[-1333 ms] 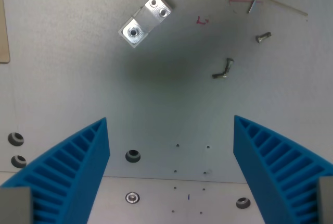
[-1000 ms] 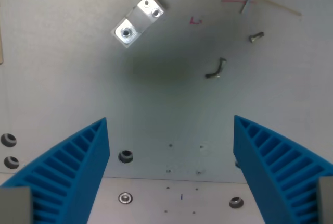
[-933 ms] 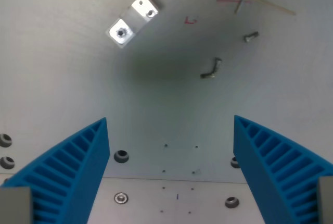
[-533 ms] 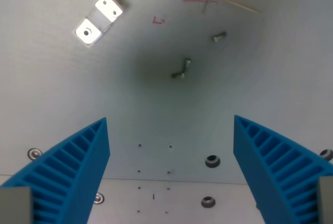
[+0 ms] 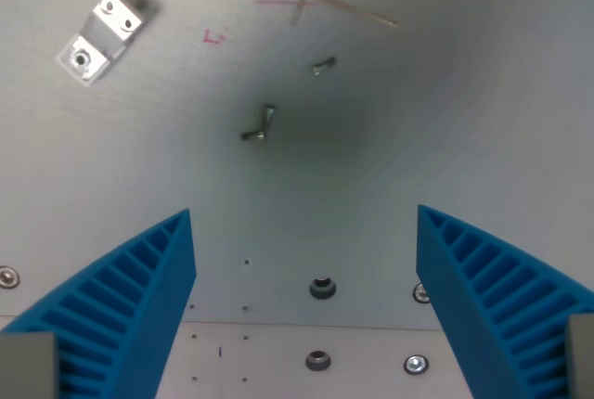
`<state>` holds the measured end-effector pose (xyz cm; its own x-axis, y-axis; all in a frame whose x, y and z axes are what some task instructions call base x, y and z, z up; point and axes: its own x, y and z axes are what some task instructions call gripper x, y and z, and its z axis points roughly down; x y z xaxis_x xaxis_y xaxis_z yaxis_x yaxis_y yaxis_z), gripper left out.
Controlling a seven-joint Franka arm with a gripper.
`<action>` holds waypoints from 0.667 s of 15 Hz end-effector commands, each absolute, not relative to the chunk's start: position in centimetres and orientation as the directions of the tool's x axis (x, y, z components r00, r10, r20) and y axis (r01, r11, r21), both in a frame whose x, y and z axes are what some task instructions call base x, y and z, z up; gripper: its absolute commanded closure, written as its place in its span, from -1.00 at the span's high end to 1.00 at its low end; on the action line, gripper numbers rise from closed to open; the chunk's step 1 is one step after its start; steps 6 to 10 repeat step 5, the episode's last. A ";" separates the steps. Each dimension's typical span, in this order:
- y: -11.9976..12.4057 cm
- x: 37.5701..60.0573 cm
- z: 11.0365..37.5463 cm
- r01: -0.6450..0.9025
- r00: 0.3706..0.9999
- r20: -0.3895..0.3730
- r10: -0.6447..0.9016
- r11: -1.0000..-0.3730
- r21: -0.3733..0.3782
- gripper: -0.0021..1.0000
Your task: Move in gripper positive y
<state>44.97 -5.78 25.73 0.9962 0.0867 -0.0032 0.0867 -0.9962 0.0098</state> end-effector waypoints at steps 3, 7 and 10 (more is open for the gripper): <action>-8.3 45.8 25.8 0.104 0.995 -0.005 0.104 -0.995 0.006 1.00; -9.3 45.9 25.8 0.104 0.995 -0.005 0.104 -0.995 0.006 1.00; -9.3 45.9 25.8 0.104 0.995 -0.005 0.104 -0.995 0.006 1.00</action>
